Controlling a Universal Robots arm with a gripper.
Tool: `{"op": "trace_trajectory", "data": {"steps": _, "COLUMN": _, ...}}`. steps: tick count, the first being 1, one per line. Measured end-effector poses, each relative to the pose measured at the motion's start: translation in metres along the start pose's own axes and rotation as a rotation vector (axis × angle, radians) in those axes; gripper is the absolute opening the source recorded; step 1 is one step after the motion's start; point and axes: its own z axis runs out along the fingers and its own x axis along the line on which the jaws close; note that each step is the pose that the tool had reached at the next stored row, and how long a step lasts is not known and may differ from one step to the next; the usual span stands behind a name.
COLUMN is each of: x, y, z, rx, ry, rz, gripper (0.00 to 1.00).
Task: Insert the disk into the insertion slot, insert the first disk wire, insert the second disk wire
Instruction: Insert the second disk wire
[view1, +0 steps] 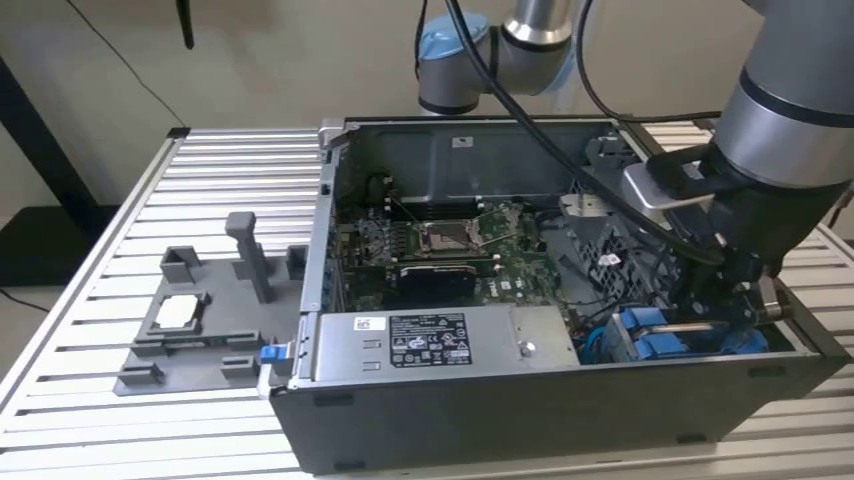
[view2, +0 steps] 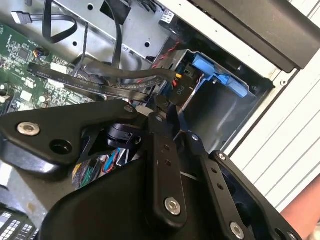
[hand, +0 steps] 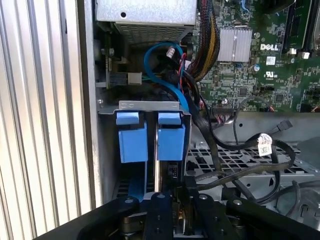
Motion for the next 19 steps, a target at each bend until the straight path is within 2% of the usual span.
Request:
{"op": "trace_trajectory", "data": {"steps": 5, "x": 0.0010, "y": -0.0013, "z": -0.0025, "rx": -0.0074, "ry": -0.0112, "rz": 0.003, "gripper": 0.23}}
{"op": "trace_trajectory", "data": {"steps": 12, "x": 0.0008, "y": -0.0039, "z": -0.0070, "rx": -0.0125, "ry": -0.0236, "rz": 0.005, "gripper": 0.23}}
{"op": "trace_trajectory", "data": {"steps": 16, "x": 0.0010, "y": -0.0040, "z": -0.0058, "rx": -0.0133, "ry": -0.0261, "rz": 0.006, "gripper": 0.23}}
{"op": "trace_trajectory", "data": {"steps": 19, "x": 0.0013, "y": -0.0035, "z": -0.0025, "rx": -0.0132, "ry": -0.0328, "rz": 0.007, "gripper": 0.23}}
